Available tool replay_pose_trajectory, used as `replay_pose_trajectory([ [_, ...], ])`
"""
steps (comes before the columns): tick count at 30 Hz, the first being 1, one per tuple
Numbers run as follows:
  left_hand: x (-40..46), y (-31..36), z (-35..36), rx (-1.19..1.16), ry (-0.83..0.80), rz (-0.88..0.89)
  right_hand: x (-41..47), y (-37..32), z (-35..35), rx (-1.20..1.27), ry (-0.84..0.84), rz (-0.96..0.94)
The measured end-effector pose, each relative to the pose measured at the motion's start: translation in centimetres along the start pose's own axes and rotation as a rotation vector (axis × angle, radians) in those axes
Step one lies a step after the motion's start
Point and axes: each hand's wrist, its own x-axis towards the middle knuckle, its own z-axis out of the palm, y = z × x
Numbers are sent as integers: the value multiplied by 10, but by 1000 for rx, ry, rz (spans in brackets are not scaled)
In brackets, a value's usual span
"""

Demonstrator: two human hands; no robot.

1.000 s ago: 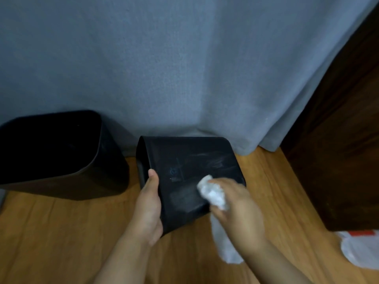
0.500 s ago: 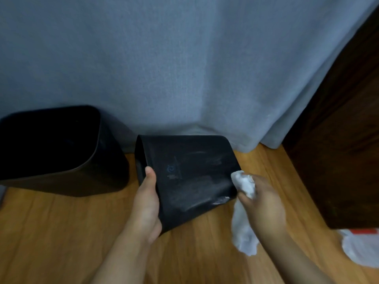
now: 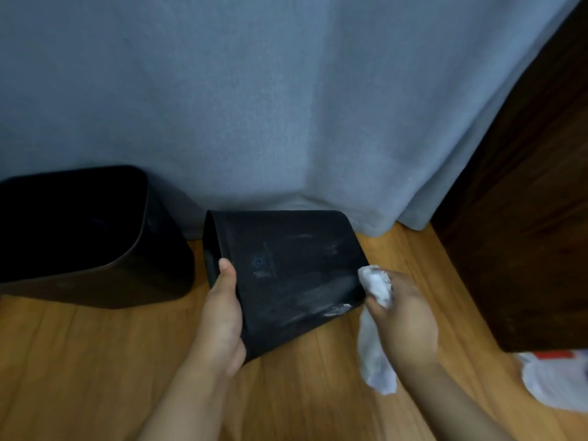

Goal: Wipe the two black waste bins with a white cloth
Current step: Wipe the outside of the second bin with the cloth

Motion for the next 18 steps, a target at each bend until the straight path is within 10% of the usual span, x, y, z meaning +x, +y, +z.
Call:
replay_pose_trajectory([
  [6, 5, 1, -2, -13, 28, -8, -17, -35, 23, -20, 187, -177],
  [11, 4, -2, -5, -13, 23, -5, -13, -7, -9, -36, 13, -24],
  [18, 10, -2, 0, -19, -2, -43, -42, -79, 28, 98, -42, -391],
])
